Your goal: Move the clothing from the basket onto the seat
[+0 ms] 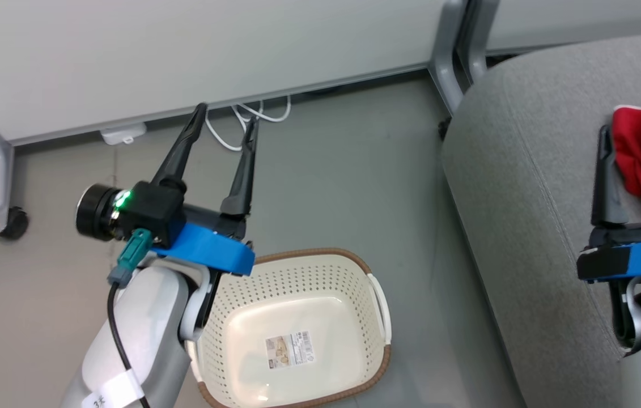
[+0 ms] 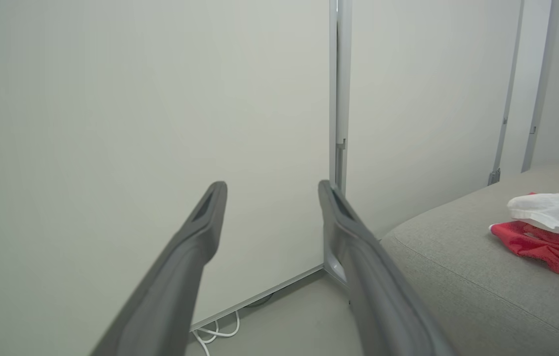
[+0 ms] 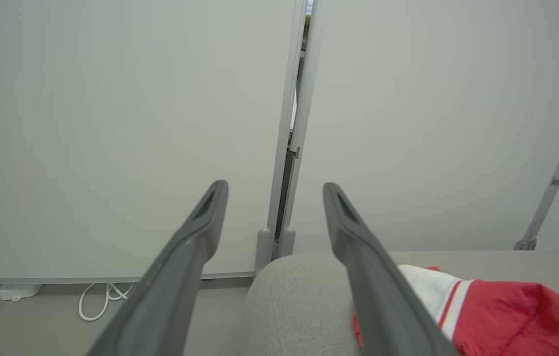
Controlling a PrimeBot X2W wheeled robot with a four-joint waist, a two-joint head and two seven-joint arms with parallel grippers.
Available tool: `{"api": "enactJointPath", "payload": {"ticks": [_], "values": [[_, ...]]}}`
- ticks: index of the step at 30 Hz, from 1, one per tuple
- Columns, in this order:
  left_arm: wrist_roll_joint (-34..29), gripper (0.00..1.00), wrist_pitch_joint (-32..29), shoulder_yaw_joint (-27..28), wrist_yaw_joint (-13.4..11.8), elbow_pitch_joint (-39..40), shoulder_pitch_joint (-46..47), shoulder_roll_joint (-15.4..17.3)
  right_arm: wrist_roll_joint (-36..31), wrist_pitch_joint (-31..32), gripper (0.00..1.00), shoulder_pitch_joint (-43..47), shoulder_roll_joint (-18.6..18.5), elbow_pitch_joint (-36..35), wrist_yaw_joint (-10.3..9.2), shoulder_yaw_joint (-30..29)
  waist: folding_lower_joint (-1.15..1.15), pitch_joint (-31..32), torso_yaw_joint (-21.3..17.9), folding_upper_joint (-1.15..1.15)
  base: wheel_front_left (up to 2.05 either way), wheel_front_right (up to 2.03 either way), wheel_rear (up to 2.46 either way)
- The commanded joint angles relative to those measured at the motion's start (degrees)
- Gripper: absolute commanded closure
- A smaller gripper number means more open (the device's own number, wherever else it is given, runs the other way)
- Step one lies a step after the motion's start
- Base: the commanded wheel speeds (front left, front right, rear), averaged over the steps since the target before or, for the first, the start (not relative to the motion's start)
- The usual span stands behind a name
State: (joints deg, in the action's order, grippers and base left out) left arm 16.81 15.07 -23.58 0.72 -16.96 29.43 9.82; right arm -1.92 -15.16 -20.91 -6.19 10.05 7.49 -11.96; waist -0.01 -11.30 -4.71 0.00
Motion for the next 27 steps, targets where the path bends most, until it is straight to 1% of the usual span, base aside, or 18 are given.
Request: {"api": "enactJointPath", "payload": {"ticks": [1, 5, 6, 14, 21, 27], "values": [[-0.7, 0.0, 0.1, 1.5, 0.3, 0.3, -1.6, -0.3, 0.3, 0.0, 0.0, 1.1, 0.2, 0.4, 0.01, 0.7, 0.01, 2.1, 2.1, 0.0, 0.0, 0.0, 0.0], [-2.4, 0.0, 0.1, 5.9, 1.3, 0.8, -5.2, -1.2, 0.8, 0.0, 0.0, 2.2, 0.7, 1.4, 0.01, 2.8, 0.01, 3.7, 3.5, 0.0, 0.0, 0.0, 0.0], [-2.4, 0.0, 0.1, 5.9, 1.3, 0.8, -5.2, -1.2, 0.8, 0.0, 0.0, 2.2, 0.7, 1.4, 0.01, 2.8, 0.01, 3.7, 3.5, 0.0, 0.0, 0.0, 0.0], [-5.9, 0.0, 0.1, 12.7, 2.8, 2.1, -11.3, -3.6, 2.1, 0.0, 0.0, 5.6, 2.1, 3.0, 0.01, 4.6, 0.01, 6.1, 5.3, 0.0, 0.0, 0.0, 0.0], [-8.0, 0.0, 0.1, 17.2, 3.8, 3.3, -16.2, -5.3, 2.7, 0.0, 0.0, 9.4, 3.0, 4.0, 0.01, 5.7, 0.01, 7.6, 5.5, 0.0, 0.0, 0.0, 0.0], [-9.4, 0.0, 0.1, 20.1, 4.6, 4.7, -19.7, -6.4, 3.7, 0.0, 0.0, 12.7, 3.3, 4.5, 0.01, 5.2, 0.01, 8.8, 6.2, 0.0, 0.0, 0.0, 0.0]]}}
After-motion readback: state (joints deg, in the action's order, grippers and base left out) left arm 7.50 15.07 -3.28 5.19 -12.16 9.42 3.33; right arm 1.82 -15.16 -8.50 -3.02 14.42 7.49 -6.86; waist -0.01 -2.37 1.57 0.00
